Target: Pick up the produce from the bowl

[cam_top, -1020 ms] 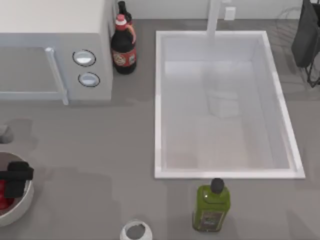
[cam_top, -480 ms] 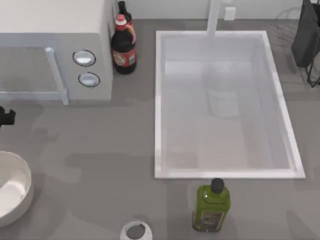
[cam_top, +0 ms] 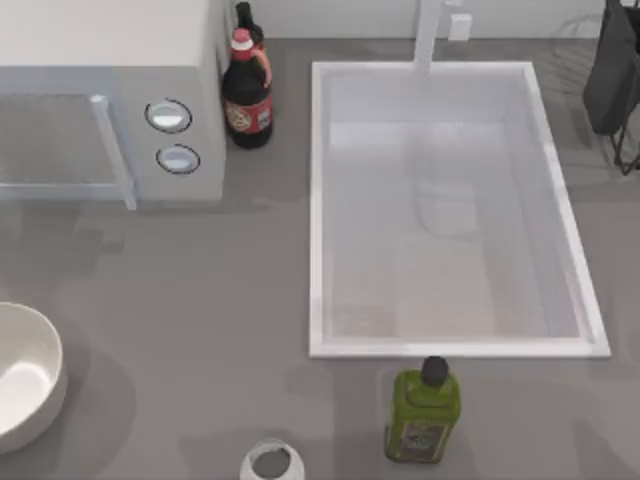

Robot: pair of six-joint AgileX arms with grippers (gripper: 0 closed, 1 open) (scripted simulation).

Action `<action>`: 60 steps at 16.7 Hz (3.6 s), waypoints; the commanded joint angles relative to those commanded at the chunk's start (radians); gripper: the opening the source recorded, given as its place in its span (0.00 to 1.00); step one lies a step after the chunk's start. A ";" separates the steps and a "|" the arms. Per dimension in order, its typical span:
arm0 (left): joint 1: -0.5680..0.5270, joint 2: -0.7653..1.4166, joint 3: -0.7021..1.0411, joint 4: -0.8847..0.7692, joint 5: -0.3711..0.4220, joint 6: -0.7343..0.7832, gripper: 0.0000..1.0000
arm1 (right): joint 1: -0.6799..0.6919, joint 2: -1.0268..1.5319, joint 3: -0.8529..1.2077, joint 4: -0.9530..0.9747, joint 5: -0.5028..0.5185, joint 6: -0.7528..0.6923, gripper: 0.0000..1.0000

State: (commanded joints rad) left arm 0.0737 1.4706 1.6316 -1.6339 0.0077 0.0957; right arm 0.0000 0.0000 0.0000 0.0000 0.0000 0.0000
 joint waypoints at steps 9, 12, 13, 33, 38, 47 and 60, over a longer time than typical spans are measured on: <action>-0.033 0.012 0.022 -0.016 -0.001 -0.036 0.00 | 0.000 0.000 0.000 0.000 0.000 0.000 1.00; -0.164 0.061 -0.009 0.036 -0.002 -0.166 0.00 | 0.000 0.000 0.000 0.000 0.000 0.000 1.00; -0.227 0.079 -0.025 0.061 -0.003 -0.229 0.00 | 0.000 0.000 0.000 0.000 0.000 0.000 1.00; -0.689 0.245 -0.347 0.503 -0.007 -0.689 0.00 | 0.000 0.000 0.000 0.000 0.000 0.000 1.00; -0.689 0.286 -0.512 0.704 -0.007 -0.688 0.00 | 0.000 0.000 0.000 0.000 0.000 0.000 1.00; -0.689 0.290 -0.523 0.715 -0.007 -0.688 0.30 | 0.000 0.000 0.000 0.000 0.000 0.000 1.00; -0.689 0.290 -0.523 0.715 -0.007 -0.688 1.00 | 0.000 0.000 0.000 0.000 0.000 0.000 1.00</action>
State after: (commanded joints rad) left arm -0.6154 1.7604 1.1084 -0.9188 0.0003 -0.5924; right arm 0.0000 0.0000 0.0000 0.0000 0.0000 0.0000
